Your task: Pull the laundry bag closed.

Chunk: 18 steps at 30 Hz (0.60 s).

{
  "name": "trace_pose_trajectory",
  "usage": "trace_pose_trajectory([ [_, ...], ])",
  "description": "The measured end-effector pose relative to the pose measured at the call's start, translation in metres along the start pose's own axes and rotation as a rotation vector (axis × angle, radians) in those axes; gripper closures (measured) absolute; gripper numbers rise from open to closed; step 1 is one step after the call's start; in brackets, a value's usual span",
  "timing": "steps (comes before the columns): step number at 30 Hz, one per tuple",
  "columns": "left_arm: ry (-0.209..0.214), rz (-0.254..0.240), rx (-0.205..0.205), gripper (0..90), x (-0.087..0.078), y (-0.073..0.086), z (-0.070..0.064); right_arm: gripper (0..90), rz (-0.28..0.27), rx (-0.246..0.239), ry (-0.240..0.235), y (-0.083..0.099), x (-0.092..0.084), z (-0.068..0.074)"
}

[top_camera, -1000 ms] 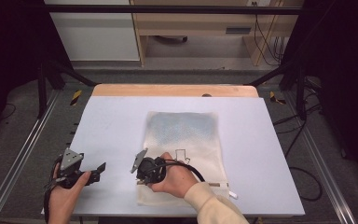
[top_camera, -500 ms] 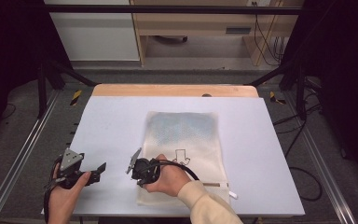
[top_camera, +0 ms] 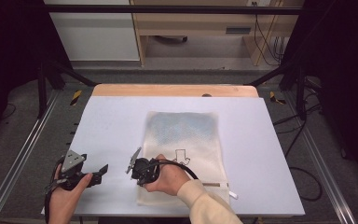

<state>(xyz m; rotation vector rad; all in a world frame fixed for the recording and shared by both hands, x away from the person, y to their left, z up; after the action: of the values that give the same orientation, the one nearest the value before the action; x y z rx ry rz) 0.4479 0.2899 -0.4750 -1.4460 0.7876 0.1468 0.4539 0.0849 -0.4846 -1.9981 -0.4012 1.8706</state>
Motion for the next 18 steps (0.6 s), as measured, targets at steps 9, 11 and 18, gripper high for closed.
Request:
trace_pose_trajectory([
  [9,0.108,0.027,0.038,8.5,-0.011,0.007,-0.032,81.7,-0.024,-0.005,0.007,-0.005,-0.017,-0.001],
  [11,0.139,0.048,0.054,10.0,-0.011,0.01,-0.041,81.7,-0.031,-0.016,0.007,-0.006,-0.021,-0.002],
  [18,0.253,0.079,0.054,10.2,-0.008,0.014,-0.068,81.7,-0.017,-0.037,0.008,-0.007,-0.028,-0.002],
])
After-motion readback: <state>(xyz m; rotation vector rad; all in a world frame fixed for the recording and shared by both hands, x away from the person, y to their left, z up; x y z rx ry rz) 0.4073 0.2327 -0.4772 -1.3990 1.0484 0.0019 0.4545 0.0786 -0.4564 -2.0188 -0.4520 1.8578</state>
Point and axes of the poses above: each handheld gripper's, and its own axes: x roughly forward along the jaws, y roughly out of its underside, z roughly to its left, the point moved 5 cm from there along x, roughly forward along the jaws, and after that the axes turned 7 degrees about -x, right-handed, at the moved point
